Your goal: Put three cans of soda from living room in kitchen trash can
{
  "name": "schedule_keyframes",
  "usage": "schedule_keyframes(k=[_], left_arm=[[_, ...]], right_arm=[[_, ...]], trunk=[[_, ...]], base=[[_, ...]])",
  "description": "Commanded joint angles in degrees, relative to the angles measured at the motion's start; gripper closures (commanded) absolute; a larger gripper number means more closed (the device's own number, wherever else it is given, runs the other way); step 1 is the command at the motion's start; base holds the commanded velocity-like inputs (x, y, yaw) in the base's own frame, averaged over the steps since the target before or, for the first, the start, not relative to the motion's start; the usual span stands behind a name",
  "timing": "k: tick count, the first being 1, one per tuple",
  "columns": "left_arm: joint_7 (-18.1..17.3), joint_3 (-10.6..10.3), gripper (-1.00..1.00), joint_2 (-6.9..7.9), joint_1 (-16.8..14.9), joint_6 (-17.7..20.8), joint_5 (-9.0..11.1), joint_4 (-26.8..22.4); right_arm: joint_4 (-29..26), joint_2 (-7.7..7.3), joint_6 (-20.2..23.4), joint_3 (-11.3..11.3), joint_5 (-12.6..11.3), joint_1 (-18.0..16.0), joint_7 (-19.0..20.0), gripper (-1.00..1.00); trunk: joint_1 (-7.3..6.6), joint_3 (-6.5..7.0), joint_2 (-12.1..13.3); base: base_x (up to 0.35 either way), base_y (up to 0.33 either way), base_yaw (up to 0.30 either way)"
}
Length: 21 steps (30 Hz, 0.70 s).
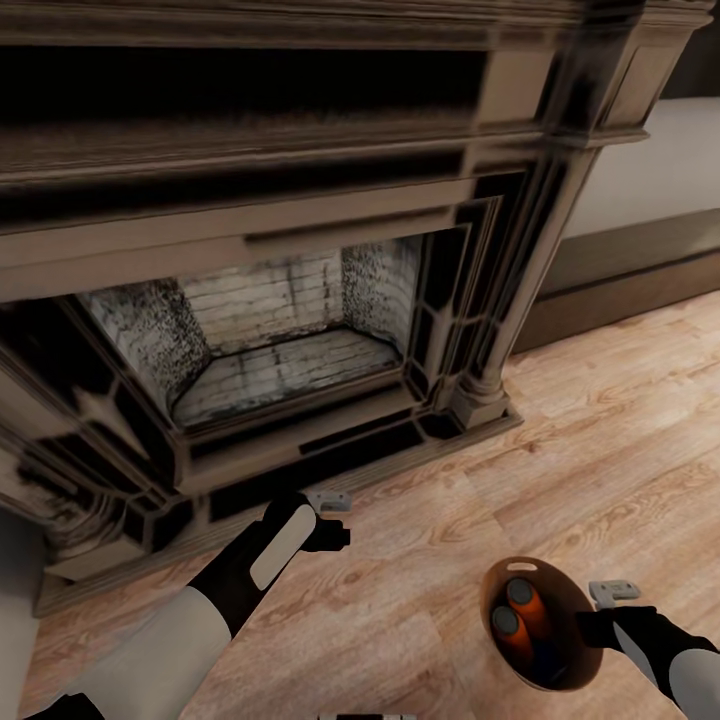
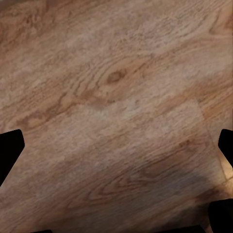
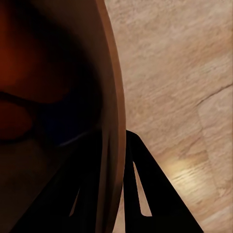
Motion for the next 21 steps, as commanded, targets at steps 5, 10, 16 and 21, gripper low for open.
schedule_keyframes(k=[5, 10, 16, 21], left_arm=[[0.0, 0.0, -1.0, 0.0, 0.0, 0.0, 0.0, 0.01], [0.0, 0.0, -1.0, -0.07, 0.0, 0.0, 0.0, 0.0], [0.0, 0.0, -1.0, -0.09, 0.0, 0.0, 0.0, -0.01], [0.0, 0.0, -1.0, -0.09, 0.0, 0.0, 0.0, 0.01]], right_arm=[[-0.02, 0.0, 0.02, -0.12, -0.21, -0.02, 0.34, 1.0], [-0.02, 0.0, 0.02, -0.08, -0.17, -0.02, 0.36, 1.0], [-0.02, 0.05, 0.02, -0.04, -0.13, -0.02, 0.36, 1.0], [-0.02, 0.02, 0.02, -0.03, -0.12, -0.02, 0.36, 1.0]], trunk=[[1.1, -0.9, -2.02], [1.54, -1.26, -2.83], [2.2, -1.8, -4.03], [2.2, -1.8, -4.03]], base=[[0.0, 0.0, 0.0], [0.0, 0.0, 0.0], [0.0, 0.0, 0.0], [0.0, 0.0, 0.0]])
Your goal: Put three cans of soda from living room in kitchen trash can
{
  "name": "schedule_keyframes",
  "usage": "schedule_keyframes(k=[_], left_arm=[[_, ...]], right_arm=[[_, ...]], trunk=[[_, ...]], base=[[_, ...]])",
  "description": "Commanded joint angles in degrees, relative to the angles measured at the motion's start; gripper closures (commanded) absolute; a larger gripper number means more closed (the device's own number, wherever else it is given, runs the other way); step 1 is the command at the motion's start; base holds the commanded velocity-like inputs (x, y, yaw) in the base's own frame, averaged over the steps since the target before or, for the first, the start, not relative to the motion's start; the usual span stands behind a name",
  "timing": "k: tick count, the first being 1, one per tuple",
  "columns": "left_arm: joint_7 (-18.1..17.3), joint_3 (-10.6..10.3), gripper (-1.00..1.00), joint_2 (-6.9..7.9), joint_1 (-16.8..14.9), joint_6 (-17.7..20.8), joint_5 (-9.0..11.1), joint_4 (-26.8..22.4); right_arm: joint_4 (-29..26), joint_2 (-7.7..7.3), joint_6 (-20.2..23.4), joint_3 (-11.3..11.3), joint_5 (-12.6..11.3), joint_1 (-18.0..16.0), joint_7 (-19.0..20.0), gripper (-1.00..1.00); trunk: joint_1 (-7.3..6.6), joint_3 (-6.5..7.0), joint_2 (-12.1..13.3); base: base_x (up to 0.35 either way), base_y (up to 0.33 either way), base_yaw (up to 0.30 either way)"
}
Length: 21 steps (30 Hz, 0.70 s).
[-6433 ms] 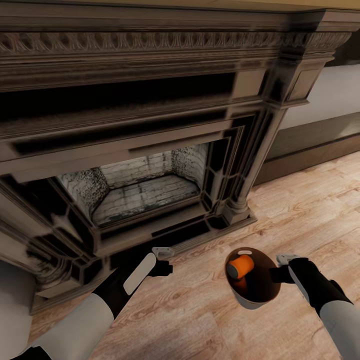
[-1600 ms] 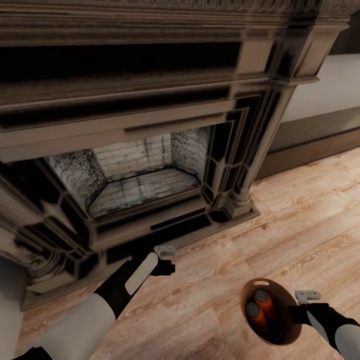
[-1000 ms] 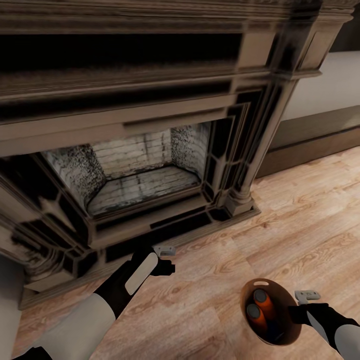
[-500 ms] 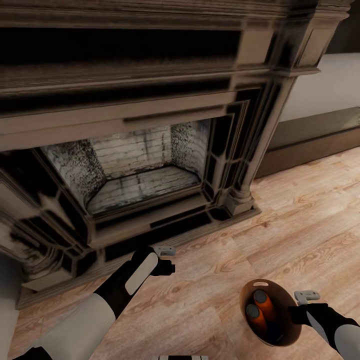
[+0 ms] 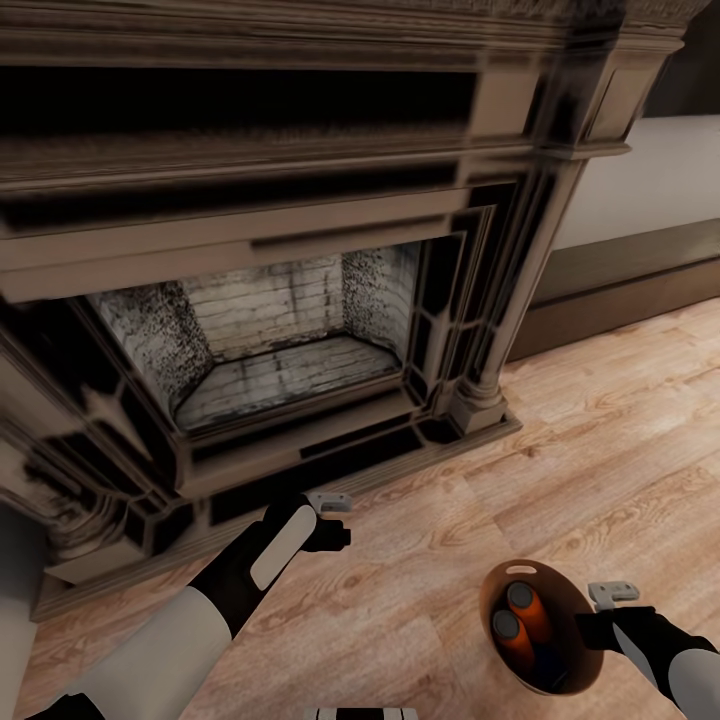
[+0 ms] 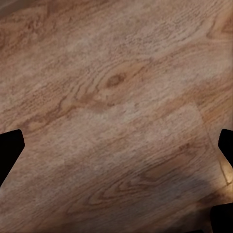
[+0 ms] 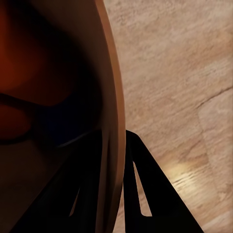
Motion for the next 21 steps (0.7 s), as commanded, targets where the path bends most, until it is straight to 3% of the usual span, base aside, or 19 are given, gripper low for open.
schedule_keyframes(k=[1, 7, 13, 20, 21], left_arm=[[-0.01, -0.02, -1.0, -0.01, -0.01, -0.01, 0.0, 0.02], [-0.01, -0.02, -1.0, 0.0, -0.01, -0.01, 0.0, 0.01], [-0.01, -0.02, -1.0, 0.0, -0.01, -0.01, 0.0, -0.01], [-0.01, -0.02, -1.0, -0.01, -0.01, -0.04, 0.0, -0.04], [-0.01, -0.02, -1.0, -0.01, -0.01, -0.03, 0.0, -0.04]], right_arm=[[-0.24, 0.0, -0.31, -1.37, 0.21, 0.02, 0.32, 1.0], [-0.39, 0.08, -3.0, -1.39, 0.08, 0.1, 0.32, 1.0], [-0.38, 0.02, -3.72, -1.44, -0.03, 0.11, 0.37, 1.0], [-0.39, -0.07, -3.93, -1.46, -0.1, 0.11, 0.48, 1.0], [-0.39, -0.07, -3.95, -1.46, -0.11, 0.11, 0.48, -1.0]], trunk=[[2.19, 0.0, 0.0], [2.19, 0.0, 0.0], [2.19, 0.0, 0.0], [2.19, 0.0, 0.0], [2.19, 0.0, 0.0]], base=[[0.0, 0.0, 0.0], [0.0, 0.0, -0.063], [0.0, 0.0, -0.177], [0.0, 0.0, -0.057], [0.0, 0.0, -0.014]])
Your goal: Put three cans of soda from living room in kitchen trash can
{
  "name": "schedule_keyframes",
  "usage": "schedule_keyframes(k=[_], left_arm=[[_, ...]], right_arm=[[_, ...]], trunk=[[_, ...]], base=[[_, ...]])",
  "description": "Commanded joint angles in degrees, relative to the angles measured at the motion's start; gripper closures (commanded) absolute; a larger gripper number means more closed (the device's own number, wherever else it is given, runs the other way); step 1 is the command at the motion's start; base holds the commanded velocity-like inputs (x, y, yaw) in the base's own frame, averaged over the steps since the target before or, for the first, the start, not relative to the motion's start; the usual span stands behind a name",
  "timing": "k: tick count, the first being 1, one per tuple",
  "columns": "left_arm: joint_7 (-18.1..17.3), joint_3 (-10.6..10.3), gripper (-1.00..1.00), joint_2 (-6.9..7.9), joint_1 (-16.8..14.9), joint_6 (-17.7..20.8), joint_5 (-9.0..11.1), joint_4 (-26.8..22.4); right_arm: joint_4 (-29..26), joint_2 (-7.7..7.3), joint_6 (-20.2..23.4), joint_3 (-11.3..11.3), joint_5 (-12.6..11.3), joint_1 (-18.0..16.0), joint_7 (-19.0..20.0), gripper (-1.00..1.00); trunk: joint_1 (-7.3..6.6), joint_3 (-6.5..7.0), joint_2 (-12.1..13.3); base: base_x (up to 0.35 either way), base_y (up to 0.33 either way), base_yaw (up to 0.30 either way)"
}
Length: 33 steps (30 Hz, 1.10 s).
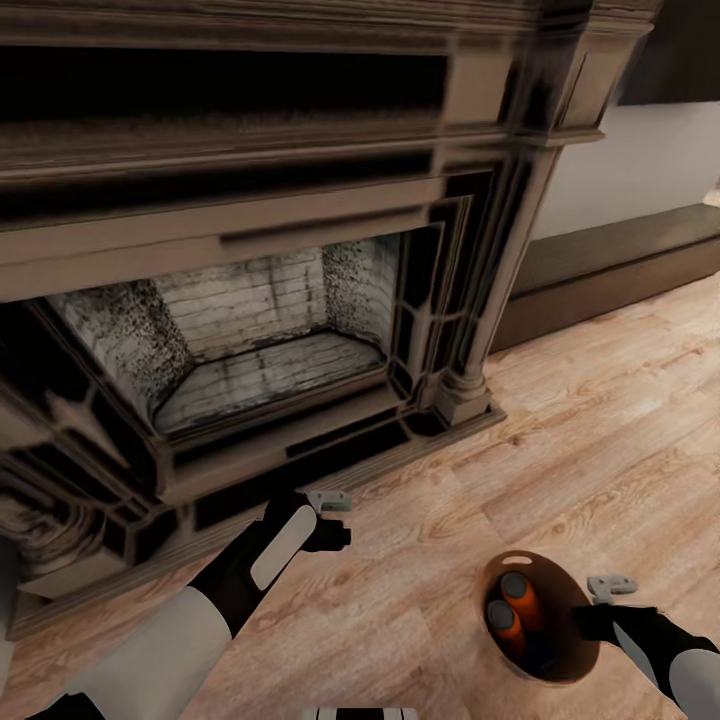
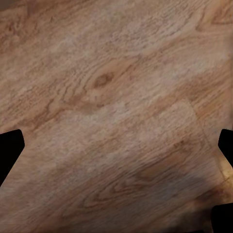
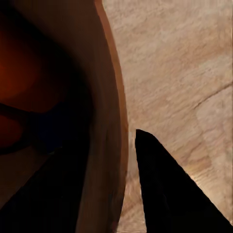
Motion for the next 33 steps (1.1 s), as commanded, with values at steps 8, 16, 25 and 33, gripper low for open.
schedule_keyframes(k=[8, 16, 25, 33], left_arm=[[0.0, 0.0, -1.0, 0.0, 0.0, 0.02, -0.01, -0.02], [0.0, -0.03, -1.0, 0.0, 0.0, 0.02, -0.04, -0.04], [0.07, -1.07, -1.0, 0.31, 0.13, 0.02, -0.42, -4.28], [0.15, -2.85, -1.0, 0.27, 0.12, -0.03, -0.48, -4.99]], right_arm=[[-0.02, 0.05, -0.02, -0.03, 0.04, 0.01, -0.13, -1.0], [-0.02, 0.13, -0.01, 0.02, 0.1, 0.01, -0.11, -1.0], [-0.01, 0.22, -0.01, 0.06, 0.27, 0.01, -0.12, -1.0], [0.0, 0.31, -0.01, 0.06, 0.38, 0.01, -0.13, -1.0]], trunk=[[1.22, 0.0, 0.0], [1.22, 0.0, 0.0], [1.22, 0.0, 0.0], [-0.31, 1.26, 2.81]], base=[[0.0, 0.0, -0.003], [0.0, 0.0, 0.0], [0.0, 0.0, 0.0], [0.0, 0.0, 0.0]])
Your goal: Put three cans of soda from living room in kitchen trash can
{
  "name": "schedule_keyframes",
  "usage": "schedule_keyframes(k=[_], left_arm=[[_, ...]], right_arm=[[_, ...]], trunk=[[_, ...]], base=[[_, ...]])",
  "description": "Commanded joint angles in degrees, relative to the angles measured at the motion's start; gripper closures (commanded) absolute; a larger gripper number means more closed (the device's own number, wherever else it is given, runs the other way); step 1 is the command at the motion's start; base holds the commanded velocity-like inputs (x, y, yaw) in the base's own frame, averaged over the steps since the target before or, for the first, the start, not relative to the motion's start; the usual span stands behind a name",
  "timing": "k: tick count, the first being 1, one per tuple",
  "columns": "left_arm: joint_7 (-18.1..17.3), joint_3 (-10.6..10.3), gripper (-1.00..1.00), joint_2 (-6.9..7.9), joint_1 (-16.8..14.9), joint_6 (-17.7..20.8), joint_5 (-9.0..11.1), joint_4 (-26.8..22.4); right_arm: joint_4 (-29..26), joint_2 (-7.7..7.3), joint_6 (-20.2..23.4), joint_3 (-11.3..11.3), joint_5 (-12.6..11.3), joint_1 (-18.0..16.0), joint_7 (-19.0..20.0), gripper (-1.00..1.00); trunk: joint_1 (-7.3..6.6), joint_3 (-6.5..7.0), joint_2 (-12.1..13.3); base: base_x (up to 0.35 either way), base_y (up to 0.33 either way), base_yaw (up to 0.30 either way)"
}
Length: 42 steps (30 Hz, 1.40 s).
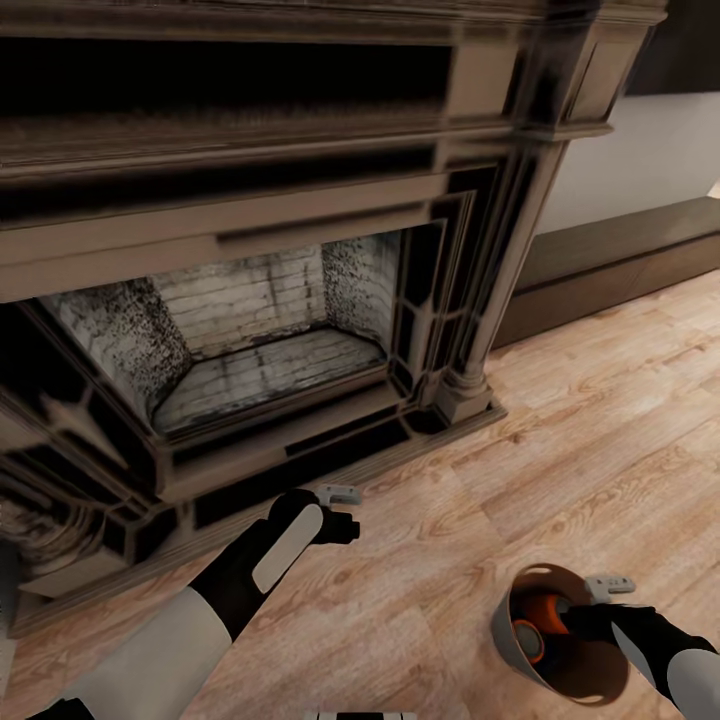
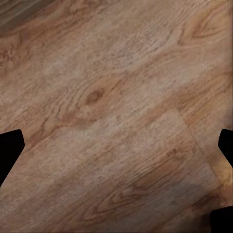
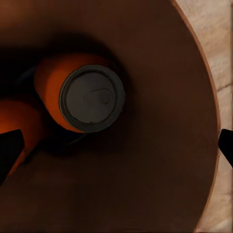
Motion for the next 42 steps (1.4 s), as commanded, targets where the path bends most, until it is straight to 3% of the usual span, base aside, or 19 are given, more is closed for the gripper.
schedule_keyframes(k=[1, 42], left_arm=[[0.01, -0.08, -1.0, 0.03, 0.01, -0.01, 0.0, -0.01], [0.03, -0.3, -1.0, -0.01, -0.01, -0.03, 0.03, -0.03]], right_arm=[[-0.01, 0.0, 0.0, 0.02, 0.05, 0.0, 0.0, -1.0], [0.06, 0.01, -0.08, 0.08, 0.19, 0.0, 0.0, -1.0]], trunk=[[-0.23, 0.18, 0.42], [-9.23, 7.55, 16.86]], base=[[0.0, 0.0, 0.0], [0.0, 0.0, 0.0]])
